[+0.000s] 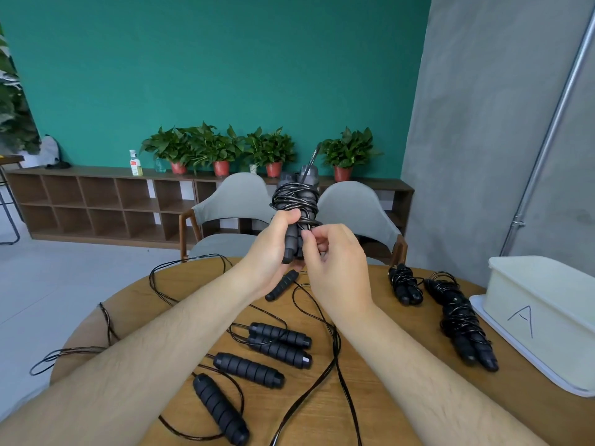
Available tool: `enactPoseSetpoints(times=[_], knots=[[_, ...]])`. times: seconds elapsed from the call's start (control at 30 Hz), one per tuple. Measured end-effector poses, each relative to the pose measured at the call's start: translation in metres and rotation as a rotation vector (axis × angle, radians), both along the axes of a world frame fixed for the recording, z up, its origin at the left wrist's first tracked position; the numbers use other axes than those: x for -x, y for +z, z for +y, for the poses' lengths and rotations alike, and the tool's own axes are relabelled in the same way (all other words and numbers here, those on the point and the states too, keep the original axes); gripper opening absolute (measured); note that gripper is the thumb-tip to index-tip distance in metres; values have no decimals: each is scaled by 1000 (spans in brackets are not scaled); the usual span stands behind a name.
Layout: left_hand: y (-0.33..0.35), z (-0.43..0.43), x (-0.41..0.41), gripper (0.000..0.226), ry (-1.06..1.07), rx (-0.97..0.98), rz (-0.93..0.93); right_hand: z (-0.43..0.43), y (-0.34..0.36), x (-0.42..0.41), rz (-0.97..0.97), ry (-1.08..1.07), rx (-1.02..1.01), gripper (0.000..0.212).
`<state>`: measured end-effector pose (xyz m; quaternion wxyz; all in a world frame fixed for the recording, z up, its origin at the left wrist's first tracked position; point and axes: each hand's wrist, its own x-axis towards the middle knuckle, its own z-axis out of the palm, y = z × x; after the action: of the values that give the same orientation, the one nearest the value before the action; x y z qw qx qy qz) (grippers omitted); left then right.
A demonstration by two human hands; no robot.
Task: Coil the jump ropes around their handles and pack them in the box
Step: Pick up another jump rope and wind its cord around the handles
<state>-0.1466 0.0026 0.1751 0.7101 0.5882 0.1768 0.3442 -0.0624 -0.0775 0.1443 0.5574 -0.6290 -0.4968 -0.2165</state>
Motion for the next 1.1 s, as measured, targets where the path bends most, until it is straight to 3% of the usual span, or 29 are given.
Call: enactPoseSetpoints(times=[0.07,0.2,0.33,0.47,0.57,0.63,0.8,0.93,1.03,1.1], knots=[[-2,-4,-4,47,20,14,18,1,-1,-3,-77,-40,-21,13],[-7,-8,-10,37,89,28,58,7,0,-4,-98,-94,-23,14],[-12,1,-11,43,112,-152,130,8,-6,-9,-37,-29,-46,17],[-17,16,-7,64,118,-262,148,5,-8,-19,161,149,1,15],[-20,20,-7,97,172,-274,192,1,-5,-22,287,149,64,19],[-22,20,-7,94,190,-302,196,-4,-3,-22,340,161,118,17],[-23,21,-7,60,107,-331,142,-12,3,-22,570,296,127,33],[-27,18,-10,76,73,-416,180,-14,6,-26,665,388,198,44],[-30,11,-17,91,110,-428,221,-17,4,-32,675,368,181,39],[-34,8,-21,88,136,-389,213,-19,2,-35,676,366,170,34]])
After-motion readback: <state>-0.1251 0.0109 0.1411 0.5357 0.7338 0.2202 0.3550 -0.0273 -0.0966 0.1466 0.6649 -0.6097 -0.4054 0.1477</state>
